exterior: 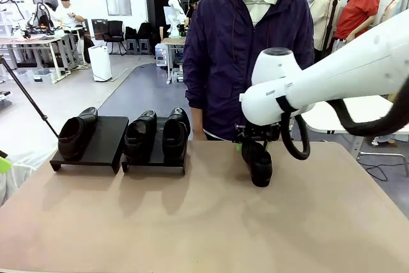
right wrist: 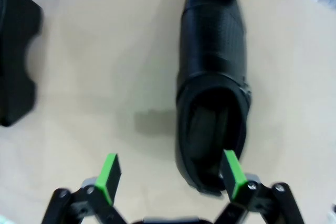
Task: Organize the shoes by placing them on the stand.
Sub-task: Pick up one Shoe and place it in the middle of the table.
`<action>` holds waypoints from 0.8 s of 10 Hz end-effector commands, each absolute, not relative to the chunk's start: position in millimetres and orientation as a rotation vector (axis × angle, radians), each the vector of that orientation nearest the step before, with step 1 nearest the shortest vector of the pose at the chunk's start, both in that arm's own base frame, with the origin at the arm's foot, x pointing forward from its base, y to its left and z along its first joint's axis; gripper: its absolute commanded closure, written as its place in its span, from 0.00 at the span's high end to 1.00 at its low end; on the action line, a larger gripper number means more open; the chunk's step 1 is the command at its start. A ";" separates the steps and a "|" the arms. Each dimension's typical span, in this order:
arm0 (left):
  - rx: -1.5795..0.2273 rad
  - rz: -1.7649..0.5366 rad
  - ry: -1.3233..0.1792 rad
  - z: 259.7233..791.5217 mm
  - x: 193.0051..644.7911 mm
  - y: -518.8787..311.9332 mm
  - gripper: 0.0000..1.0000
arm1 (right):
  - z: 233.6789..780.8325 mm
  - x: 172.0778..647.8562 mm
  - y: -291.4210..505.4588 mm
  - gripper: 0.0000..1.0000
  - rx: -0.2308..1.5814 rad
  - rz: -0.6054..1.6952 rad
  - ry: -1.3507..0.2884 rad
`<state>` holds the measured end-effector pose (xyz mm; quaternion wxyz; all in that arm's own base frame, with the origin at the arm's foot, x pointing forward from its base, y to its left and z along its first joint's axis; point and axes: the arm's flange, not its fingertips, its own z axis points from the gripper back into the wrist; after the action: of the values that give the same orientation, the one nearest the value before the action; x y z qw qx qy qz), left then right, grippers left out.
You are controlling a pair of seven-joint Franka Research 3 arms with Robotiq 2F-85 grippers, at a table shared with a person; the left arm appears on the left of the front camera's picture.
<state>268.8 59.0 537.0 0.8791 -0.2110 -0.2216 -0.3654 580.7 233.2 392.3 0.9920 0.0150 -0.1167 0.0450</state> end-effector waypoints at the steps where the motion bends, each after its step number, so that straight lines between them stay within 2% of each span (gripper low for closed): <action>1: -0.440 -0.760 -0.468 536.1 270.0 58.9 1.00 | 380.9 599.6 254.3 1.00 0.016 0.076 -0.185; 4: -0.440 -0.760 -0.468 536.1 270.0 58.9 1.00 | 354.7 609.9 260.6 1.00 -0.046 0.036 -0.154; 8: -0.440 -0.760 -0.468 536.1 270.0 58.9 1.00 | 353.4 609.8 260.9 1.00 -0.056 0.046 -0.187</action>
<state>268.8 59.0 537.0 0.8791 -0.2110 -0.2215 -0.3654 607.1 255.3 349.8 0.9964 -0.0065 -0.0781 0.0314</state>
